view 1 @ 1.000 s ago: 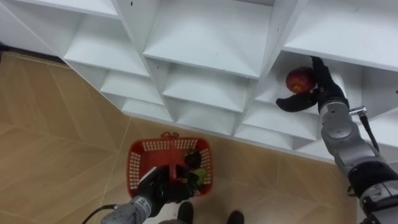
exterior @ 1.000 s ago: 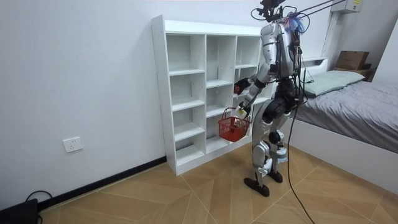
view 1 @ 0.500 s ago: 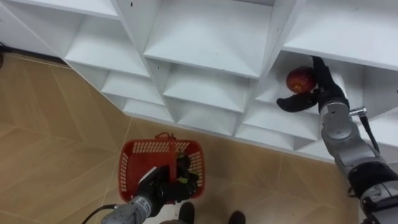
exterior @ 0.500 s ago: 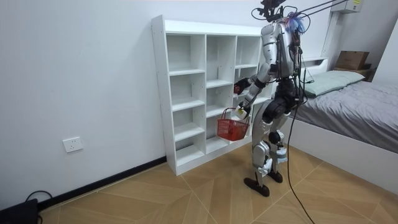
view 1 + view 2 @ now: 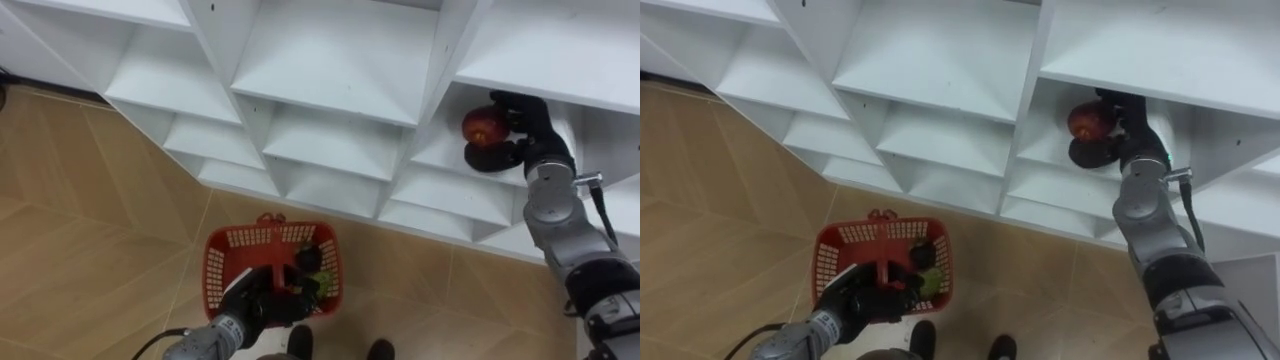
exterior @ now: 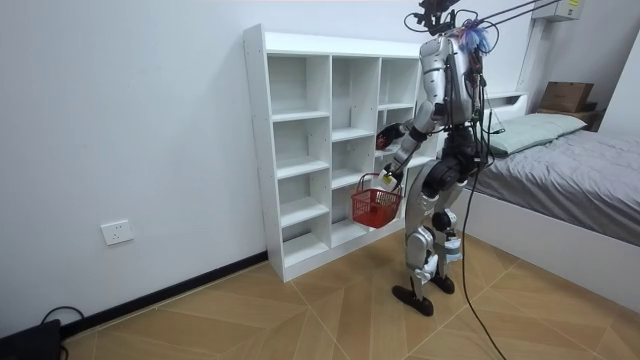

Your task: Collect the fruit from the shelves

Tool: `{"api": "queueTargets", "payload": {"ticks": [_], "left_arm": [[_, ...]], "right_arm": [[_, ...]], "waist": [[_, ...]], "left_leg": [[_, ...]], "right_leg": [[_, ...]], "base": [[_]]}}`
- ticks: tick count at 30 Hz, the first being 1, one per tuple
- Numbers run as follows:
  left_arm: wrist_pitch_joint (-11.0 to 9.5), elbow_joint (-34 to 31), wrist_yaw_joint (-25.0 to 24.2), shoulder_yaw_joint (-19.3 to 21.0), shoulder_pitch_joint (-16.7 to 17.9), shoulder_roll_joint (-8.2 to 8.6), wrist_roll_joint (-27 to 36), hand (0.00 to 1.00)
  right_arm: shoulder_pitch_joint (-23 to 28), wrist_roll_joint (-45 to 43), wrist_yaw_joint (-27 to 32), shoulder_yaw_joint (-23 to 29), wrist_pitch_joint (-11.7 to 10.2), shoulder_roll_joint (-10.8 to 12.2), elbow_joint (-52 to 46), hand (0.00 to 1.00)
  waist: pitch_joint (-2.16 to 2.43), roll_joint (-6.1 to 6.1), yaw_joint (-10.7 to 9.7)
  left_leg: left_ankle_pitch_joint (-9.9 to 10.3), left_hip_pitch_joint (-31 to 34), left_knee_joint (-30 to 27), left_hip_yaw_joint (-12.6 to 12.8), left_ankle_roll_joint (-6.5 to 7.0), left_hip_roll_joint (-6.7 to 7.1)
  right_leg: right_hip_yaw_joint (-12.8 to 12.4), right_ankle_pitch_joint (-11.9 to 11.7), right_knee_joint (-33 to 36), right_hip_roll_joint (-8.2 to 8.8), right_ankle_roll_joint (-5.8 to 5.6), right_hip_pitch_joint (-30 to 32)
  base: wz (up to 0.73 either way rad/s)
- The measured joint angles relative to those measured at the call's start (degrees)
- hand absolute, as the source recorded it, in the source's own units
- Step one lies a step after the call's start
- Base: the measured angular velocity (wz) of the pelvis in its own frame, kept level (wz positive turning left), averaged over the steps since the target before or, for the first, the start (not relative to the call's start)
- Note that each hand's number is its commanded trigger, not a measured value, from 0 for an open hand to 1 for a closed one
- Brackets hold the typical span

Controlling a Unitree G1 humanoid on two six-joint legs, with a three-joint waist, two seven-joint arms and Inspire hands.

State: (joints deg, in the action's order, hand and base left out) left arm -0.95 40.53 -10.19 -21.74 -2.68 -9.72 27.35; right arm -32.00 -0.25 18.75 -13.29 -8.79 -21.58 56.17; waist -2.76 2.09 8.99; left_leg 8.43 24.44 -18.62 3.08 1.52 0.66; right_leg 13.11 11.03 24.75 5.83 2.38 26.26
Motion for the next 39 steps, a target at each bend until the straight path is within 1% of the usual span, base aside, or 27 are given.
{"api": "queueTargets", "payload": {"ticks": [24, 31, 34, 38, 39], "left_arm": [[0.0, 0.02, 0.03, -0.05, -0.25, -0.01, 0.03, 1.0], [-0.01, 0.15, 0.05, -1.1, -0.24, 0.1, 0.1, 1.0], [-0.11, 0.89, 0.04, -1.05, -0.4, -0.04, 0.1, 1.0], [-0.33, 1.05, -0.57, -0.87, -0.39, -0.06, 0.02, 1.0], [-0.41, 1.05, -0.72, -0.82, -0.39, -0.06, 0.02, 1.0]], "right_arm": [[0.09, 0.11, -0.13, -0.11, 0.04, 0.11, 0.6, 1.0], [0.09, 2.01, -0.33, -1.01, 0.1, 0.59, 0.41, 1.0], [0.1, 2.02, -1.36, -1.16, 0.22, 1.06, -0.16, 1.0], [0.49, 1.95, -3.67, -1.16, 1.48, 1.47, -2.52, 1.0], [0.85, 1.94, -4.22, -1.16, 1.48, 1.48, -3.36, 1.0]], "waist": [[0.0, 0.01, -0.01], [-0.01, 0.04, -0.29], [-0.02, 0.08, -0.8], [-0.02, 0.11, -0.94], [-0.02, 0.11, -0.95]], "left_leg": [[-0.01, -0.01, -0.18, 0.2, 0.01, 0.01], [-0.02, -0.27, -0.22, 0.23, 0.01, 0.01], [-0.02, -0.53, -0.2, 0.28, 0.01, 0.04], [-0.02, -1.1, -0.11, 1.09, 0.01, 0.03], [-0.02, -1.16, -0.1, 1.2, 0.01, 0.03]], "right_leg": [[-0.2, 0.0, 0.0, 0.01, 0.0, 0.04], [-0.32, 0.0, -0.08, -0.03, 0.0, -0.26], [-0.45, 0.01, -0.09, -0.04, -0.01, -0.46], [-1.2, 0.04, -0.05, -0.05, -0.07, -0.65], [-1.3, 0.05, -0.05, -0.05, -0.08, -0.65]], "base": [[0.0], [0.0], [-0.01], [-0.08], [-0.08]]}}
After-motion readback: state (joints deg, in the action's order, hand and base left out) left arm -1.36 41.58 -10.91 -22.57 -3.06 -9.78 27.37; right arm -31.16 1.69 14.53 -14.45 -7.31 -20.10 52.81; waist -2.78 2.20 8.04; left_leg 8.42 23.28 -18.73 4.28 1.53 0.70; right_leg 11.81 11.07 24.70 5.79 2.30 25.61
